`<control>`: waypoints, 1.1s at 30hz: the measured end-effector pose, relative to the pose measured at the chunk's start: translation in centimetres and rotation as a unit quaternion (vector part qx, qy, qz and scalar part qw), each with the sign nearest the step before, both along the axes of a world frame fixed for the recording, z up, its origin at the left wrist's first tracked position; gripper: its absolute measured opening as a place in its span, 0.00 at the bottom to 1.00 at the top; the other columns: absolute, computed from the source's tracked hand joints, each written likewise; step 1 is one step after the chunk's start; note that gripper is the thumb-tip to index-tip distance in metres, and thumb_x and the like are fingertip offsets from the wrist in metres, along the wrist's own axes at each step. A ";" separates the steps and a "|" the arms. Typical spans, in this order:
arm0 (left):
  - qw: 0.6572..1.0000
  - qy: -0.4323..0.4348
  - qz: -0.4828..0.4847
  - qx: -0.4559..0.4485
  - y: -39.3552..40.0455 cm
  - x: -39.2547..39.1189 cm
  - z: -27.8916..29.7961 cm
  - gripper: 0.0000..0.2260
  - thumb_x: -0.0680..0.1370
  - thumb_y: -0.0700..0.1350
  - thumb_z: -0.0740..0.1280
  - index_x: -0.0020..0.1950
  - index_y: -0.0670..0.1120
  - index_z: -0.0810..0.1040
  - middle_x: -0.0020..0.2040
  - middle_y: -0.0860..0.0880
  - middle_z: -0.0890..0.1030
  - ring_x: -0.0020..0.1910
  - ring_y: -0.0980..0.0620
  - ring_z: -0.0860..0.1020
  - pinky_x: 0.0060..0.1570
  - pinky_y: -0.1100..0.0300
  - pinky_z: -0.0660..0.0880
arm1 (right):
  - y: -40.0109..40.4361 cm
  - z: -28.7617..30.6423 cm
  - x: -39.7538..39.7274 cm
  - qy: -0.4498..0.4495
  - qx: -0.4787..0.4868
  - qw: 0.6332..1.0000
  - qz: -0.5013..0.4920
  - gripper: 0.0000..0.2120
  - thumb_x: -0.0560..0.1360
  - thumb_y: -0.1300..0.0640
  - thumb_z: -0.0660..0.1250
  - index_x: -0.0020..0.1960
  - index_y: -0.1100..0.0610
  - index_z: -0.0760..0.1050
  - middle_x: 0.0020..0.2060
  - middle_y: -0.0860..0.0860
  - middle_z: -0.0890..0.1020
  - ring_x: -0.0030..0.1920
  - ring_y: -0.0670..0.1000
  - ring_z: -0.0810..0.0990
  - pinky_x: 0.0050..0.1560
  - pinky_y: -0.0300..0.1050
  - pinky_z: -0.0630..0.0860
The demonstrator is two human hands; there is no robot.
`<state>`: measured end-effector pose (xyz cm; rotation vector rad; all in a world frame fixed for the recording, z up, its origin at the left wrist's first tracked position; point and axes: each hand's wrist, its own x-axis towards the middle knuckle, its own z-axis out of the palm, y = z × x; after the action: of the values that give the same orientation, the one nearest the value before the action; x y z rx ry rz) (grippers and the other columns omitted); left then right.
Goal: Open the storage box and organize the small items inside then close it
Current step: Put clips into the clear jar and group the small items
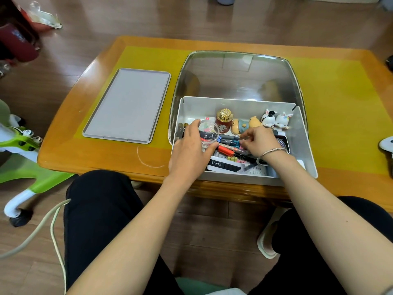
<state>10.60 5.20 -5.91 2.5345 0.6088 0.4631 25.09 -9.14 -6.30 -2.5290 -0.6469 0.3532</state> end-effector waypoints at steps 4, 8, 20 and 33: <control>1.000 0.007 0.005 0.006 -0.1 0.1 -0.1 0.32 0.75 0.60 0.67 0.73 0.47 0.60 0.69 0.47 0.71 0.59 0.45 0.78 0.52 0.52 0.78 | 0.4 0.2 -0.1 0.003 -0.006 1.000 0.010 0.06 0.73 0.59 0.70 0.48 0.60 0.81 0.41 0.57 0.84 0.43 0.55 0.82 0.51 0.51 0.79; 1.000 0.012 0.005 0.004 -0.1 0.1 -0.1 0.32 0.75 0.60 0.67 0.73 0.47 0.60 0.69 0.48 0.71 0.59 0.45 0.77 0.52 0.52 0.78 | 0.0 0.6 -0.3 -0.024 0.013 1.000 0.015 0.03 0.72 0.58 0.71 0.42 0.58 0.82 0.36 0.54 0.83 0.40 0.53 0.80 0.51 0.48 0.78; 1.000 -0.011 -0.011 -0.010 -0.1 0.0 0.1 0.32 0.74 0.54 0.72 0.73 0.50 0.62 0.68 0.49 0.71 0.58 0.48 0.78 0.53 0.50 0.79 | -2.8 1.8 -2.1 -0.039 0.198 0.978 -0.053 0.02 0.72 0.59 0.72 0.41 0.57 0.82 0.29 0.50 0.79 0.29 0.40 0.73 0.37 0.33 0.71; 0.997 -0.033 -0.068 -0.030 0.3 -0.2 0.1 0.34 0.69 0.48 0.77 0.72 0.54 0.65 0.66 0.52 0.73 0.62 0.52 0.74 0.59 0.48 0.75 | -0.5 3.0 -5.9 0.003 0.340 0.940 0.038 0.05 0.72 0.62 0.71 0.42 0.52 0.81 0.31 0.57 0.80 0.32 0.49 0.71 0.32 0.37 0.70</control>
<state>10.38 5.45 -5.77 2.4745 0.4152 0.4706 19.23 -9.65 -3.32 -1.8437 -0.7159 0.1274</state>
